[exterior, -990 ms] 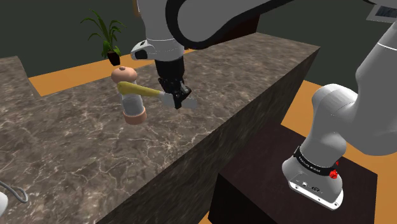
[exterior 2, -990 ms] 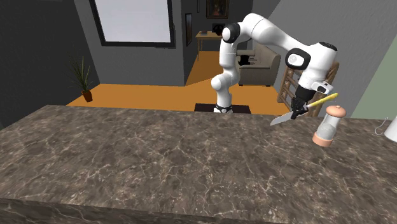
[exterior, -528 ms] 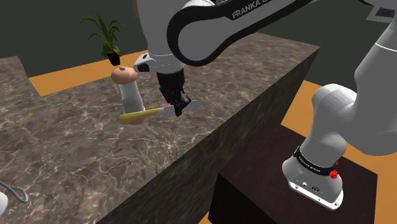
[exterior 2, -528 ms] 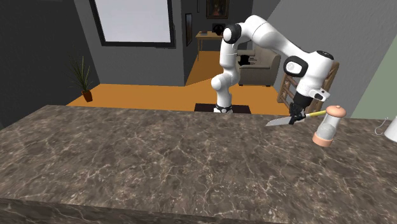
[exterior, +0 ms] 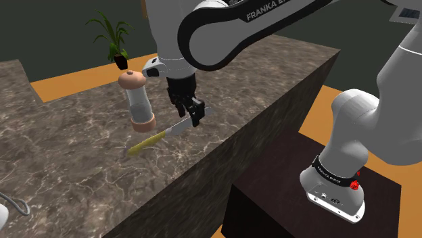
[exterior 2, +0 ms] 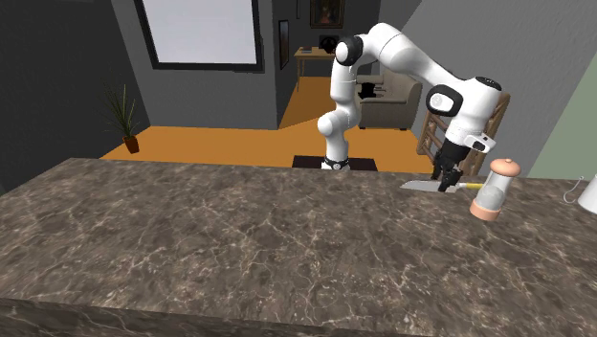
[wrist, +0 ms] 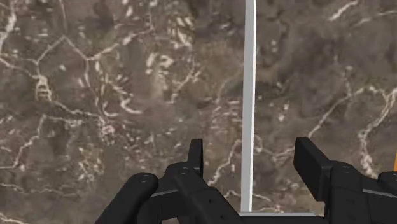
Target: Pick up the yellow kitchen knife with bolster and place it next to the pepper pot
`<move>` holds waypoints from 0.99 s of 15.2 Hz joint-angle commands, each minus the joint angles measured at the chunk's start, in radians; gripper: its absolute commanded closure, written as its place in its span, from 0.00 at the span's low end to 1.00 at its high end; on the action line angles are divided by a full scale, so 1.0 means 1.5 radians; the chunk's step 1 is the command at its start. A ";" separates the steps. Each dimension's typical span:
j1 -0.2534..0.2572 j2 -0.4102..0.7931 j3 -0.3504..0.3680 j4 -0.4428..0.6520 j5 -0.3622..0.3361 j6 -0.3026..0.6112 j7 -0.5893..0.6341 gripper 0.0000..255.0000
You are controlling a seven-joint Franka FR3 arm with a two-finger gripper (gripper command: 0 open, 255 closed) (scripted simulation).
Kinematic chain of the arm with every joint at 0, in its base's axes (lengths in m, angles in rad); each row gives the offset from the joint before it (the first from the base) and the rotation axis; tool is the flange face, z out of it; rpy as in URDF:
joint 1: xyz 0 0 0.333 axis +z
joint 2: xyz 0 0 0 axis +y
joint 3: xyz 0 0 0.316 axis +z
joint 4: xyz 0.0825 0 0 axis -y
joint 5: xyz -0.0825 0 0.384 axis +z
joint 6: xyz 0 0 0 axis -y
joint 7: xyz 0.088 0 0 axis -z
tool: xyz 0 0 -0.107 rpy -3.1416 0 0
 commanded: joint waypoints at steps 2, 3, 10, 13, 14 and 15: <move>0.000 0.000 0.000 0.000 0.000 0.000 0.000 0.00; 0.000 0.000 0.000 0.000 0.000 0.000 0.000 0.00; 0.002 -0.012 0.003 0.072 0.001 -0.084 0.000 0.00; 0.002 -0.012 0.003 0.072 0.001 -0.084 0.000 0.00; 0.002 -0.012 0.003 0.072 0.001 -0.084 0.000 0.00; 0.002 -0.012 0.003 0.072 0.001 -0.084 0.000 0.00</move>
